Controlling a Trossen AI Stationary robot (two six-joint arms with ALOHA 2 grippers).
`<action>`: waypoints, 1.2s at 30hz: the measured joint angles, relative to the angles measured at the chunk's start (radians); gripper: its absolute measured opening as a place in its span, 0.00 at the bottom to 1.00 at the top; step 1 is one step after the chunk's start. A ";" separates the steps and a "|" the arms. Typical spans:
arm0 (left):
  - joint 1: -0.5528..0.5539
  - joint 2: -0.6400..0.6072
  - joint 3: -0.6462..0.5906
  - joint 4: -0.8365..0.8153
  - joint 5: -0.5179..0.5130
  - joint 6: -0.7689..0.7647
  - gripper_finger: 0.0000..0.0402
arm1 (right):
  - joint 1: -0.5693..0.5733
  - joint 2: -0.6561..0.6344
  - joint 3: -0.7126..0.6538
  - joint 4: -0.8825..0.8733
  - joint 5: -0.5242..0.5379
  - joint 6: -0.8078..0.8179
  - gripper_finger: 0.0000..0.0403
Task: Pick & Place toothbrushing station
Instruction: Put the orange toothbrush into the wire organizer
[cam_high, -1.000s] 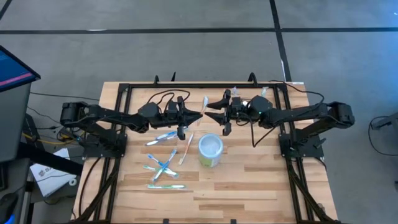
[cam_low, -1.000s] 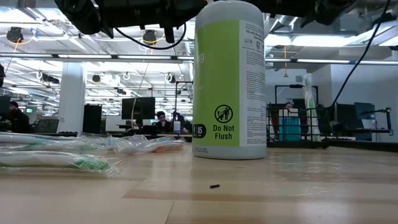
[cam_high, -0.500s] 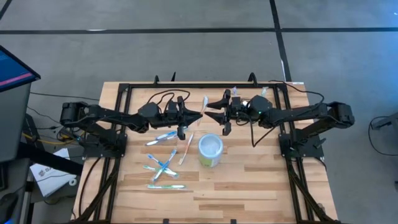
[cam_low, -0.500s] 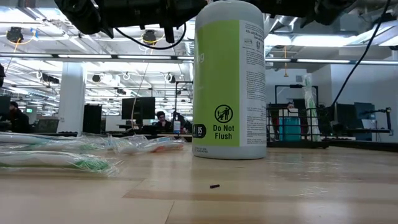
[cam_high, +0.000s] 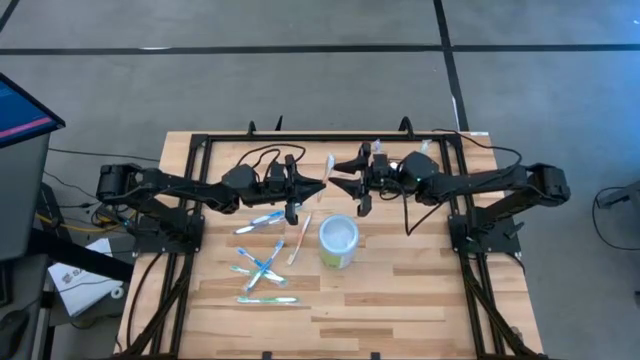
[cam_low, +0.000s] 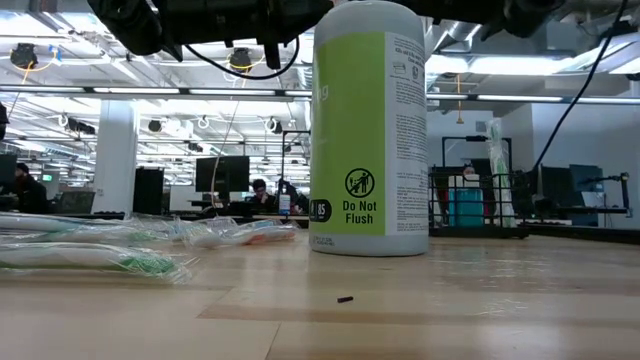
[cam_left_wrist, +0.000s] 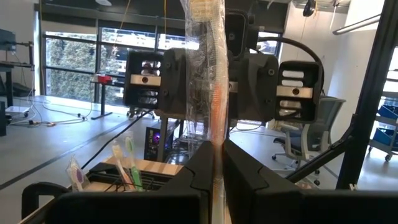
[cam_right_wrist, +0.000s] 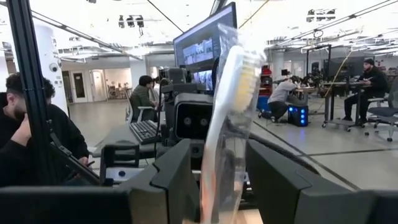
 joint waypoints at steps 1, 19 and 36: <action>0.000 0.000 0.000 0.000 0.000 0.000 0.02 | 0.000 0.000 0.006 -0.005 0.000 0.000 0.36; -0.005 -0.001 -0.001 -0.036 0.000 0.015 0.02 | -0.003 0.103 0.119 -0.095 -0.051 -0.027 0.15; 0.000 -0.001 -0.001 -0.040 0.000 0.020 0.17 | -0.003 0.095 0.119 -0.116 -0.051 -0.071 0.01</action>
